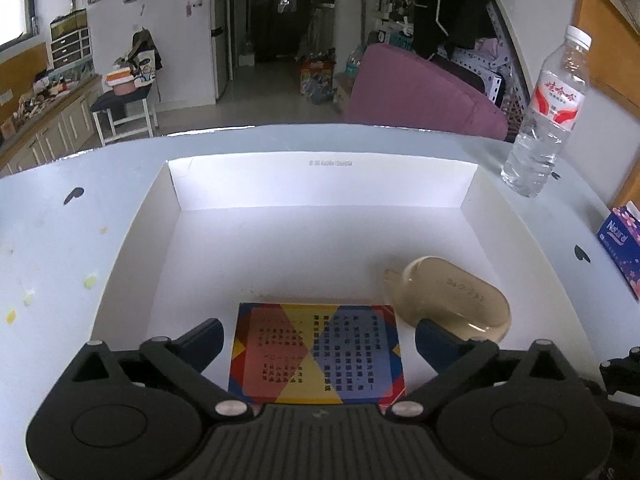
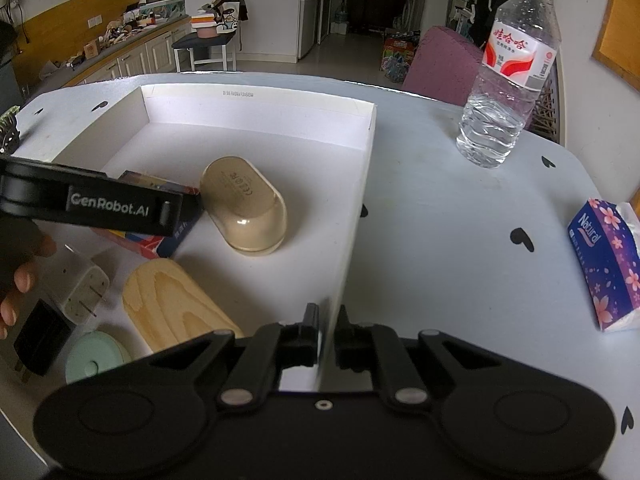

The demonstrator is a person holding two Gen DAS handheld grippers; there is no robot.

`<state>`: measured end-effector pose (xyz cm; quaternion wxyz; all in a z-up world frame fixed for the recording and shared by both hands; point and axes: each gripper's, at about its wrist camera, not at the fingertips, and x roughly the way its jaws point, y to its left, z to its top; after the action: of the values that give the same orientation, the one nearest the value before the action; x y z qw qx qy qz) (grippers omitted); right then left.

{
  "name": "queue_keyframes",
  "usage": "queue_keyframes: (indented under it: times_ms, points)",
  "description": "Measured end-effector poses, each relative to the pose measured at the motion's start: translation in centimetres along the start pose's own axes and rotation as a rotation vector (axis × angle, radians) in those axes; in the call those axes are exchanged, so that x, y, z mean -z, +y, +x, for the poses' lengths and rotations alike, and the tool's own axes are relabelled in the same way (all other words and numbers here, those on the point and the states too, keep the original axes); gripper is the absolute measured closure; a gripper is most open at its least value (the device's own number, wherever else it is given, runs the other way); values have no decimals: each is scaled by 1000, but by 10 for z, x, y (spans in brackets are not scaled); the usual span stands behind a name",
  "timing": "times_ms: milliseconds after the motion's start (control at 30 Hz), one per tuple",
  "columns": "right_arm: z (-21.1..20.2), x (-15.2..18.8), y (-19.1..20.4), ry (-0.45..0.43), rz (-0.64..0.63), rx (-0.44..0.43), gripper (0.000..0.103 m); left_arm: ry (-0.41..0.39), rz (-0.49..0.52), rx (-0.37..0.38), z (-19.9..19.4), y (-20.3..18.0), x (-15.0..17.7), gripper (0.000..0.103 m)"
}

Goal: Organize rigid objects
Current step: 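Carry the card box into the tray and open the left tool, then move the left tool to the dark hair claw clip and grasp it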

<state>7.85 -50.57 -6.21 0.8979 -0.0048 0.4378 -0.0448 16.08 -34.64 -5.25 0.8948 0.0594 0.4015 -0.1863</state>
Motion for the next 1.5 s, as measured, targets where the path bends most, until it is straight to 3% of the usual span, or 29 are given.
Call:
queue_keyframes:
  times_ms: [333,567,800,1133,1233,1500]
  points:
    - [0,0,0,0,0,0,94,-18,24,13,-20,-2,4,1]
    - [0,0,0,0,-2,1,94,-99,77,60,-72,-2,17,0]
    - [0,-1,1,0,-4,2,94,-202,97,38,-118,10,29,0]
    - [0,-1,1,0,-4,2,94,-324,130,-35,-169,49,55,0]
    - [0,-1,1,0,-3,2,94,-363,112,-99,-175,68,60,0]
    - [-1,-2,1,-1,-7,5,93,-460,-57,-298,-169,143,73,0]
